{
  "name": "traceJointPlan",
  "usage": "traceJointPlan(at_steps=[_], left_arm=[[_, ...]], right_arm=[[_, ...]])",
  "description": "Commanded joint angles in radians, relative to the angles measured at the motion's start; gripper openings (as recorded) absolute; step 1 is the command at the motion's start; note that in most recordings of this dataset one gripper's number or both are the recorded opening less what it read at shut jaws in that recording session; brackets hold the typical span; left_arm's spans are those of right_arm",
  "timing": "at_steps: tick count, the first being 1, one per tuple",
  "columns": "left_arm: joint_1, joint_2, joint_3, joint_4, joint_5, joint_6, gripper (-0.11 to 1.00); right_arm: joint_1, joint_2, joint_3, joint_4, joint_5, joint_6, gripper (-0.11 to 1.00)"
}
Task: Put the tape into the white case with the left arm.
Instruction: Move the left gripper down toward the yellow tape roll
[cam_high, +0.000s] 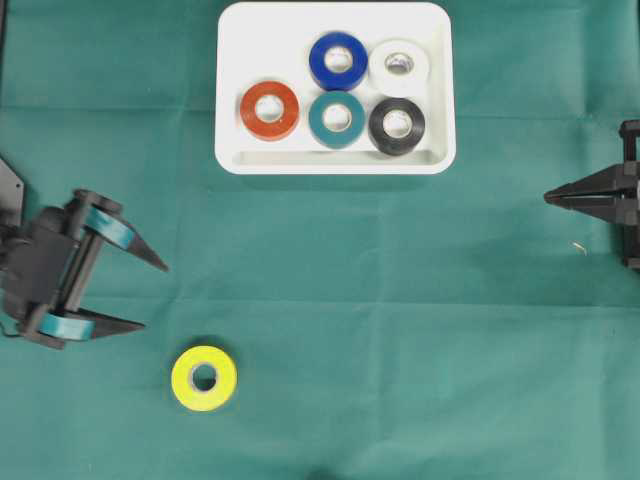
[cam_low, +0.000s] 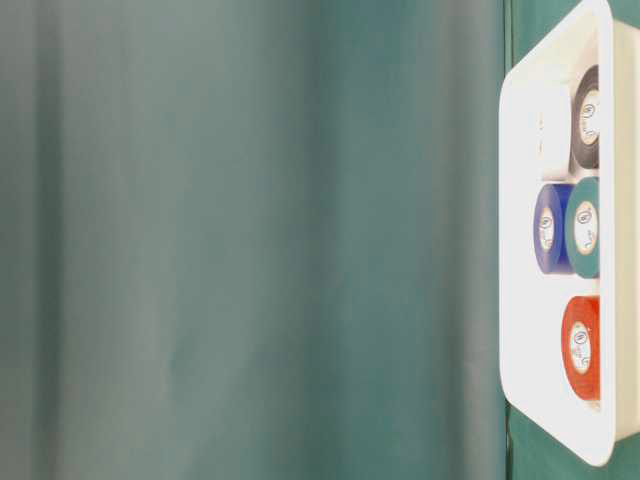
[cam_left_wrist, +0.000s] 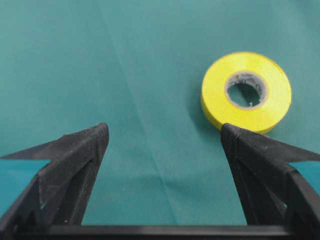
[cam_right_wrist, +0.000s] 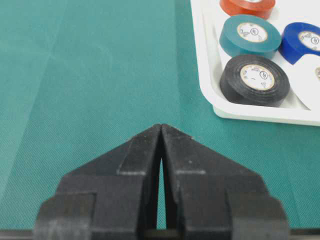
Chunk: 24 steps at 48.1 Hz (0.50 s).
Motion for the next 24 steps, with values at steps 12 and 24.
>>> traceJointPlan(at_steps=[12, 24], left_arm=[[-0.032, 0.198, -0.127, -0.002, -0.006, 0.0, 0.99], [-0.063, 0.308, -0.196, 0.0, -0.005, -0.003, 0.99]], right_arm=[[-0.003, 0.008, -0.011, -0.002, -0.011, 0.0, -0.09], [-0.003, 0.008, -0.011, -0.002, -0.011, 0.0, -0.09]])
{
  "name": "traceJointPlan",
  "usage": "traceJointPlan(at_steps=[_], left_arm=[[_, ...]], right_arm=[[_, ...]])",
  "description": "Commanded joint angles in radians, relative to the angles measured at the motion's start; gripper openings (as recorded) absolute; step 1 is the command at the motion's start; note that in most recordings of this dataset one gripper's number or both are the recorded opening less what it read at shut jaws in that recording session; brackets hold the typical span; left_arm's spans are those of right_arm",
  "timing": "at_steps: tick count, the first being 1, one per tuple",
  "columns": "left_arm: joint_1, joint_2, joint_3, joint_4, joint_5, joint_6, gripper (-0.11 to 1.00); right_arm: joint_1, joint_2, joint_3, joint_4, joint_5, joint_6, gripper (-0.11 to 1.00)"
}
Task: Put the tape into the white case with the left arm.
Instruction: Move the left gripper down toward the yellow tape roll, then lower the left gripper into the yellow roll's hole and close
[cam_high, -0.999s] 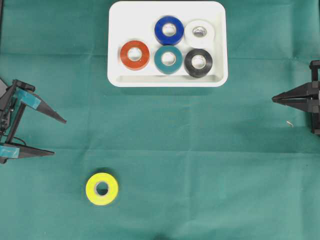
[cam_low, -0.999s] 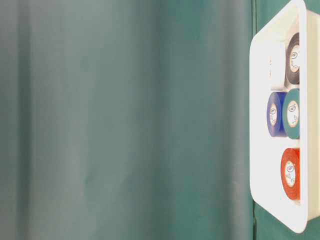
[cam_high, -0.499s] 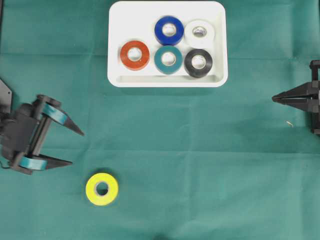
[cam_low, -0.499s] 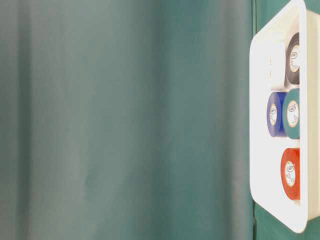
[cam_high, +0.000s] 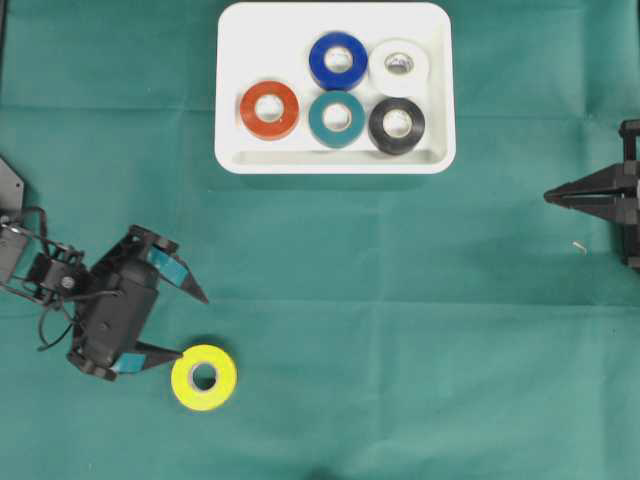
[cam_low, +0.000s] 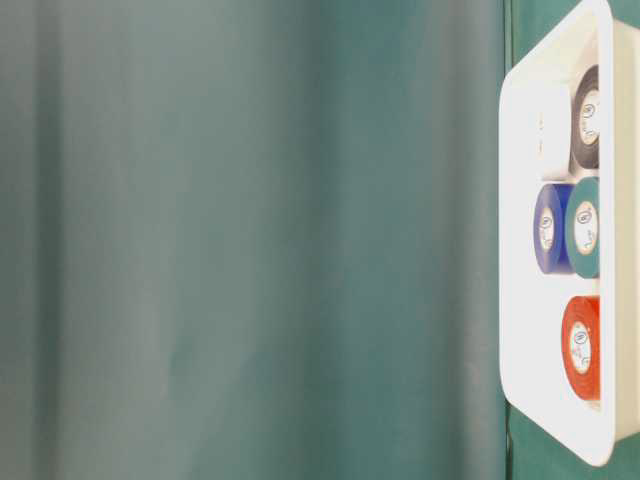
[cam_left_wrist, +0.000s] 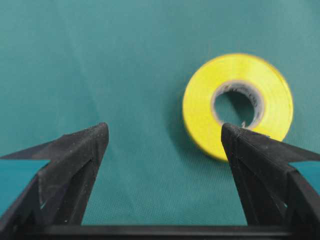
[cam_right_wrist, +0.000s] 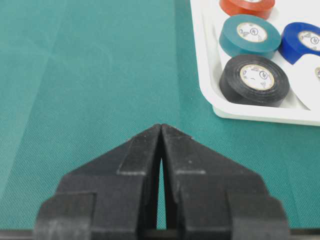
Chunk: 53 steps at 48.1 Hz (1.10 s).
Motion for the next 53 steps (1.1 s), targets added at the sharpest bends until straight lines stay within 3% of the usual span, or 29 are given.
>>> traceJointPlan(at_steps=[1, 15, 53], left_arm=[[-0.014, 0.023, -0.041, -0.003, -0.006, 0.002, 0.99], [-0.028, 0.098, -0.075, -0.003, -0.006, -0.028, 0.99], [-0.029, 0.245, -0.141, -0.003, -0.014, -0.029, 0.99]], right_arm=[[-0.003, 0.006, -0.011, -0.002, -0.011, 0.0, -0.09], [-0.005, 0.006, -0.011, -0.002, -0.011, 0.0, -0.09], [-0.003, 0.006, -0.009, -0.002, -0.011, 0.0, -0.09]])
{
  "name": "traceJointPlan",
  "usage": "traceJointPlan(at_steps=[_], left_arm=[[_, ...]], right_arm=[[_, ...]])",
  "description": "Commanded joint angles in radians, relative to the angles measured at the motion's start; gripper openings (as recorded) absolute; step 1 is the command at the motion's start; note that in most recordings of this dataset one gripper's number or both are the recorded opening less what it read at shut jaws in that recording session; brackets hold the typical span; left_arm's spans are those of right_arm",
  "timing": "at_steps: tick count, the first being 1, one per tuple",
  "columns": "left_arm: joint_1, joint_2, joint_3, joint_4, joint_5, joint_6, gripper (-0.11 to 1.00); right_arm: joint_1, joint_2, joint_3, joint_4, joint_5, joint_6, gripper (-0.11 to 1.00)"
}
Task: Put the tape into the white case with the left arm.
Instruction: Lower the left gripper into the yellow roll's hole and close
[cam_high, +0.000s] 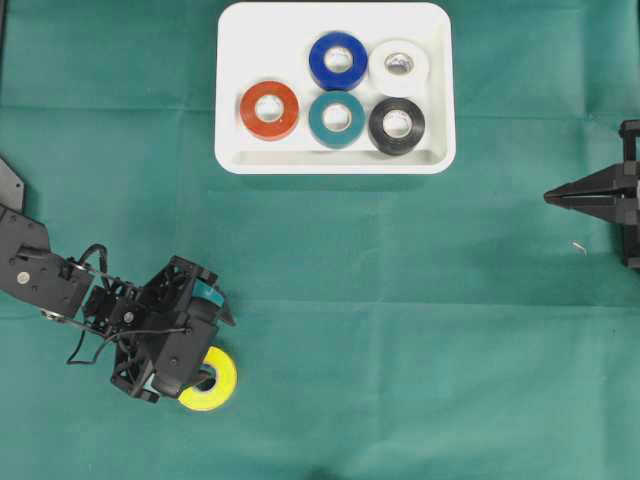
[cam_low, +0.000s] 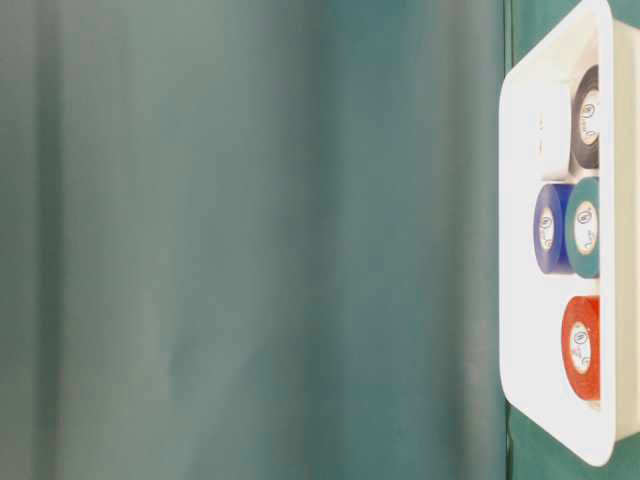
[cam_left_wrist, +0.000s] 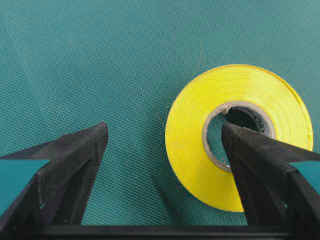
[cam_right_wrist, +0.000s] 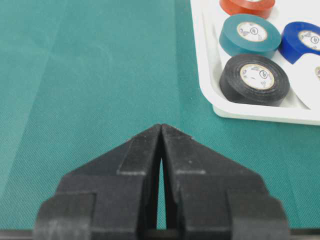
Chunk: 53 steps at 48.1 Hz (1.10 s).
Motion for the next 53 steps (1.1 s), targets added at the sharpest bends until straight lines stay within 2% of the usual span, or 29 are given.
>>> traceJointPlan(at_steps=[1, 9, 12, 15, 23, 25, 44, 53], left_arm=[[-0.005, -0.008, -0.018, -0.002, -0.008, -0.002, 0.99], [-0.005, -0.008, -0.018, -0.002, -0.008, -0.003, 0.98], [-0.011, -0.008, -0.017, -0.002, -0.008, -0.002, 0.93], [-0.015, -0.008, -0.018, -0.002, -0.008, 0.0, 0.8], [-0.015, -0.008, -0.017, 0.0, -0.008, 0.0, 0.32], [-0.015, -0.008, -0.015, -0.002, -0.008, 0.0, 0.24], [-0.018, -0.037, -0.021, 0.0, 0.015, 0.0, 0.24], [-0.023, -0.121, -0.044, -0.002, 0.124, 0.0, 0.24]], right_arm=[[-0.002, 0.008, -0.011, -0.002, -0.011, 0.0, -0.09], [-0.002, 0.006, -0.011, -0.002, -0.011, 0.0, -0.09], [-0.002, 0.006, -0.011, 0.0, -0.011, 0.0, -0.09], [-0.002, 0.006, -0.011, -0.002, -0.011, 0.0, -0.09], [-0.002, 0.006, -0.011, 0.0, -0.011, 0.0, -0.09], [-0.002, 0.008, -0.011, -0.002, -0.011, 0.0, -0.09], [-0.002, 0.006, -0.011, -0.002, -0.011, 0.0, -0.09], [-0.002, 0.006, -0.011, -0.002, -0.011, 0.0, -0.09]])
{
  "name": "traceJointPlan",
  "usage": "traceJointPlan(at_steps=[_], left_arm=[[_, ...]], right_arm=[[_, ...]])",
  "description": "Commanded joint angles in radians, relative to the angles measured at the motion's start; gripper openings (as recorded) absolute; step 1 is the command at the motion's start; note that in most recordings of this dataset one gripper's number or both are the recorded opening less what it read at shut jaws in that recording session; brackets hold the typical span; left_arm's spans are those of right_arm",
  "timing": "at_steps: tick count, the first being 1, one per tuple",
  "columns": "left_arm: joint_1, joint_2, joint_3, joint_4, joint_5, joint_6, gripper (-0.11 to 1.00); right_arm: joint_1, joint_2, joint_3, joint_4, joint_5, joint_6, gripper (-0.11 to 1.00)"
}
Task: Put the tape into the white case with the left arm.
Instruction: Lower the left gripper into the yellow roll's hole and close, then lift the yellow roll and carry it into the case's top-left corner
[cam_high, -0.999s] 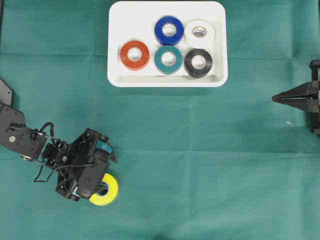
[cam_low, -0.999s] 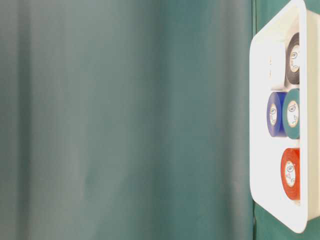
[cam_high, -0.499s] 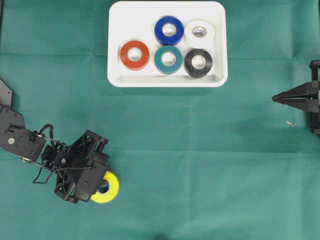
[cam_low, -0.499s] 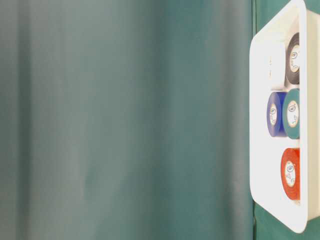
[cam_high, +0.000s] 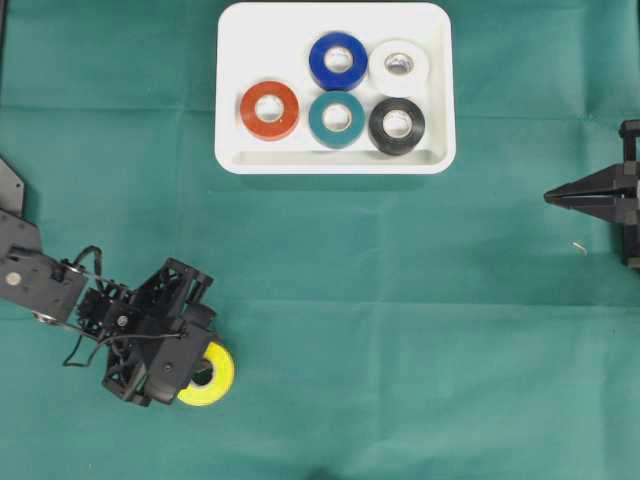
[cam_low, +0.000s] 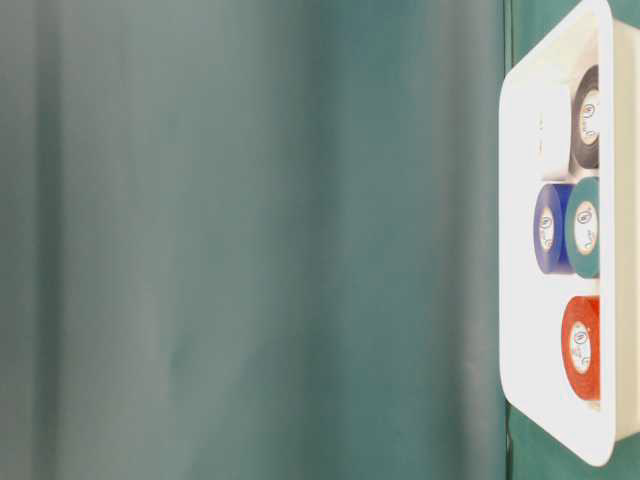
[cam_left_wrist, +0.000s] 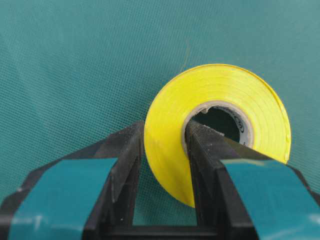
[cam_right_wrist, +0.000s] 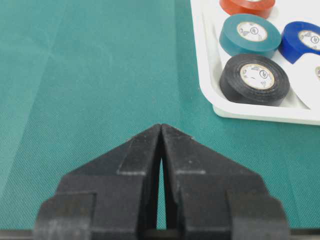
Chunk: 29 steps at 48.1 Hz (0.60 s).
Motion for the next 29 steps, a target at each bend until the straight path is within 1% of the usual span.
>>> traceJointPlan(at_steps=[1, 9, 17, 25, 29], left_arm=[[-0.006, -0.069, -0.035, -0.002, 0.054, -0.002, 0.24], [-0.006, -0.147, -0.072, 0.0, 0.167, 0.0, 0.24], [0.003, -0.187, -0.08, 0.0, 0.189, 0.003, 0.24], [0.066, -0.187, -0.075, 0.002, 0.189, 0.006, 0.24], [0.12, -0.187, -0.074, 0.003, 0.189, 0.009, 0.24]], right_arm=[[-0.003, 0.006, -0.009, -0.002, -0.011, 0.0, -0.09], [-0.003, 0.006, -0.009, -0.002, -0.011, 0.0, -0.09], [-0.003, 0.008, -0.009, -0.002, -0.011, 0.0, -0.09], [-0.003, 0.006, -0.011, -0.002, -0.011, 0.0, -0.09], [-0.003, 0.008, -0.009, -0.002, -0.011, 0.0, -0.09]])
